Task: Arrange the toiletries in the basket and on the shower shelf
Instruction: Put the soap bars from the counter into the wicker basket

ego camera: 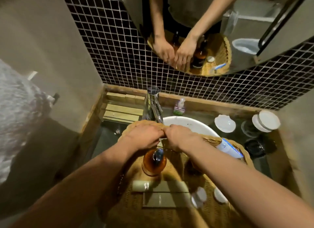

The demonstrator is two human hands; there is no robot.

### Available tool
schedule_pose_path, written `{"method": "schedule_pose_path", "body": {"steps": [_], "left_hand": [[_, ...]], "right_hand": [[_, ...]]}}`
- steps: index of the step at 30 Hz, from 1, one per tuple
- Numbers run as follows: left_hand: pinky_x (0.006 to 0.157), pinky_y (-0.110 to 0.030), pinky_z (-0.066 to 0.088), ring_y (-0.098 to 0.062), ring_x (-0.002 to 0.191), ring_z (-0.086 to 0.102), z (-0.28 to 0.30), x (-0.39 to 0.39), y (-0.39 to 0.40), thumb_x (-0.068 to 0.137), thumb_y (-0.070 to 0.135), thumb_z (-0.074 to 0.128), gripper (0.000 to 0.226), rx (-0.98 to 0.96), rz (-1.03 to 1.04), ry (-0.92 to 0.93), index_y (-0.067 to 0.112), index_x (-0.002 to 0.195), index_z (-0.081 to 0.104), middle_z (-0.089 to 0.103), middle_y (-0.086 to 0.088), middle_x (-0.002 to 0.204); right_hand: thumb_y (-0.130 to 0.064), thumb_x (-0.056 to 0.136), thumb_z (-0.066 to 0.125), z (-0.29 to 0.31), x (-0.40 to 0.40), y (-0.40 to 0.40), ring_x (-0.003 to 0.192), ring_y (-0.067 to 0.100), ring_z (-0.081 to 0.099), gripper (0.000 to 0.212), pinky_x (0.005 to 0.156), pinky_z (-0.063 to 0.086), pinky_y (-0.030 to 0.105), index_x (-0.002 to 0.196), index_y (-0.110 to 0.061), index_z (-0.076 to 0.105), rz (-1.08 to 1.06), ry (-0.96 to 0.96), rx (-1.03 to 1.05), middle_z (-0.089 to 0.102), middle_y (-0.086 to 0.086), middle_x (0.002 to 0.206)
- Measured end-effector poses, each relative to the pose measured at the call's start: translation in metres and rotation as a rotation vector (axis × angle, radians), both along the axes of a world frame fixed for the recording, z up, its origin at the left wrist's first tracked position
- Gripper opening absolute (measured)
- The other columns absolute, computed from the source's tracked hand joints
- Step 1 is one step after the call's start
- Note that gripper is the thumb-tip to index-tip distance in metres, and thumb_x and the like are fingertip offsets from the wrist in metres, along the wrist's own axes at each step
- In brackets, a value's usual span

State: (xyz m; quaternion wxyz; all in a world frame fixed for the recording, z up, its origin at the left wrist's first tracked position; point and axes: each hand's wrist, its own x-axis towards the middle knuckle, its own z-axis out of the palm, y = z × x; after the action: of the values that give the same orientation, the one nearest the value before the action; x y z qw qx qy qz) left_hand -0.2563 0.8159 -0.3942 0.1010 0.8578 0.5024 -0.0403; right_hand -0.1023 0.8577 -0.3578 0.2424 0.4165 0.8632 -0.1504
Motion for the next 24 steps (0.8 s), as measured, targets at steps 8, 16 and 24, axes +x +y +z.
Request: {"method": "schedule_pose_path", "body": {"steps": [8, 16, 24], "left_hand": [[0.082, -0.036, 0.051, -0.020, 0.091, 0.061, -0.025, 0.006, 0.008, 0.092, 0.023, 0.057, 0.021, -0.143, -0.011, 0.068, 0.020, 0.112, 0.061, 0.064, -0.002, 0.109], [0.075, -0.037, 0.049, -0.024, 0.092, 0.061, -0.033, 0.012, 0.004, 0.089, 0.012, 0.061, 0.037, -0.133, 0.012, 0.221, 0.015, 0.126, 0.057, 0.060, -0.007, 0.118], [0.077, -0.039, 0.050, -0.028, 0.094, 0.061, 0.006, 0.008, -0.011, 0.091, 0.021, 0.059, 0.032, -0.087, 0.151, 0.176, 0.012, 0.120, 0.052, 0.056, -0.012, 0.120]], "right_hand": [[-0.020, 0.090, 0.069, 0.000, -0.001, 0.000, 0.115, 0.029, 0.060, 0.044, 0.085, 0.046, 0.038, 0.132, -0.012, 0.056, -0.021, -0.076, -0.077, 0.061, 0.011, 0.128], [-0.019, 0.088, 0.068, 0.009, 0.005, 0.000, 0.112, 0.032, 0.059, 0.048, 0.087, 0.050, 0.041, 0.134, -0.011, 0.054, -0.040, -0.096, -0.081, 0.059, 0.013, 0.125], [-0.014, 0.082, 0.074, 0.024, 0.011, -0.006, 0.111, 0.032, 0.060, 0.056, 0.083, 0.051, 0.042, 0.134, -0.013, 0.052, 0.046, -0.093, 0.004, 0.060, 0.012, 0.123]]}}
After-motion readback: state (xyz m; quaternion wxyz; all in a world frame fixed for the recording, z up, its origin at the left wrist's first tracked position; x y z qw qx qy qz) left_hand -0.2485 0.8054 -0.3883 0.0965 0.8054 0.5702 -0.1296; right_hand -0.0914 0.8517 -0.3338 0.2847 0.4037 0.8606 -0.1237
